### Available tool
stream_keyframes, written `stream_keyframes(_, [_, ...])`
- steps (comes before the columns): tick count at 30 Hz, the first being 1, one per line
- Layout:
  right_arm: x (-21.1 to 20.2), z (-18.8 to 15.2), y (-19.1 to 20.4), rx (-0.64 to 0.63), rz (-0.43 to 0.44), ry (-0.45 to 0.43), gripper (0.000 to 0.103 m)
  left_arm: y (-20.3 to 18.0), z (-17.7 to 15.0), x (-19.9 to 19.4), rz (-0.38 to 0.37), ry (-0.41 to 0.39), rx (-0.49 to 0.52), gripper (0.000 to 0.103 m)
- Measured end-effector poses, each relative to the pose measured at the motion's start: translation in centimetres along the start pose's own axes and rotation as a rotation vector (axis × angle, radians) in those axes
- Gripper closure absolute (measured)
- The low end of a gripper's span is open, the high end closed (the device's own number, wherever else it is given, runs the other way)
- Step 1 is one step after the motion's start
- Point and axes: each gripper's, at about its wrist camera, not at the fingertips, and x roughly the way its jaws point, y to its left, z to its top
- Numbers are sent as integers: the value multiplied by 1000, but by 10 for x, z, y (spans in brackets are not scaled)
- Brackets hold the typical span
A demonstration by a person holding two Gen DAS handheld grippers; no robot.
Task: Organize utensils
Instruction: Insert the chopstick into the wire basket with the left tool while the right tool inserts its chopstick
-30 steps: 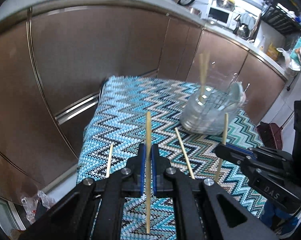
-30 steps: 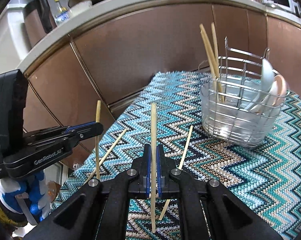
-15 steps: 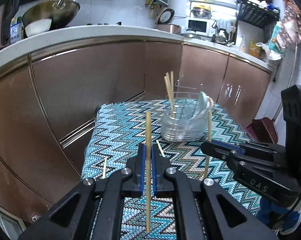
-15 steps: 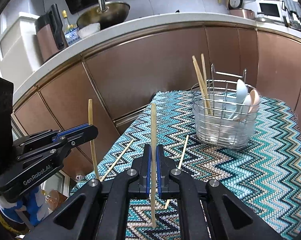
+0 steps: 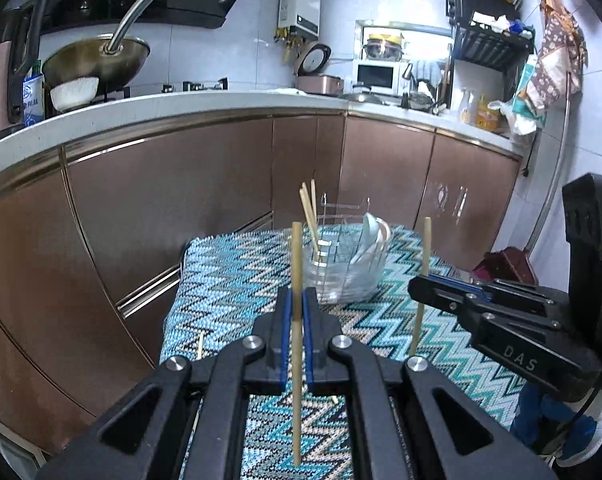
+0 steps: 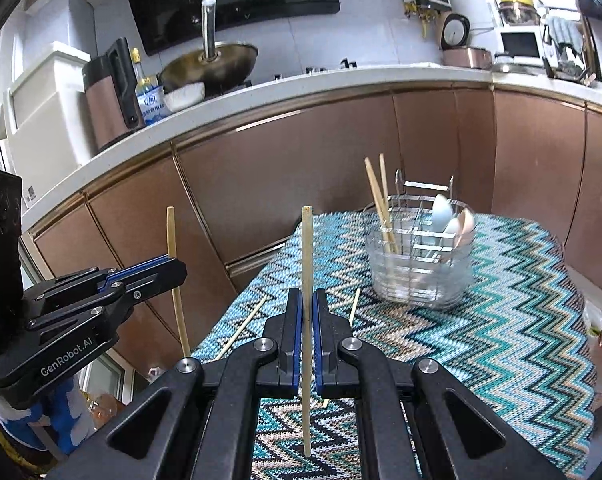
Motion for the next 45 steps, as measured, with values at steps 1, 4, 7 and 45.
stream_keyframes(1, [-3, 2, -1, -3, -3, -10, 98, 0, 3, -2, -1, -8, -4, 98])
stream_keyframes(4, [-11, 11, -5, -9, -10, -43, 98, 2, 12, -6, -9, -35, -17, 98])
stream_keyframes(7, [-18, 20, -10, -11, -13, -79, 98, 4, 23, -9, -25, -62, -34, 98])
stream_keyframes(45, [100, 112, -96, -43, -55, -311, 98, 0, 117, 165, -54, -301, -209, 98])
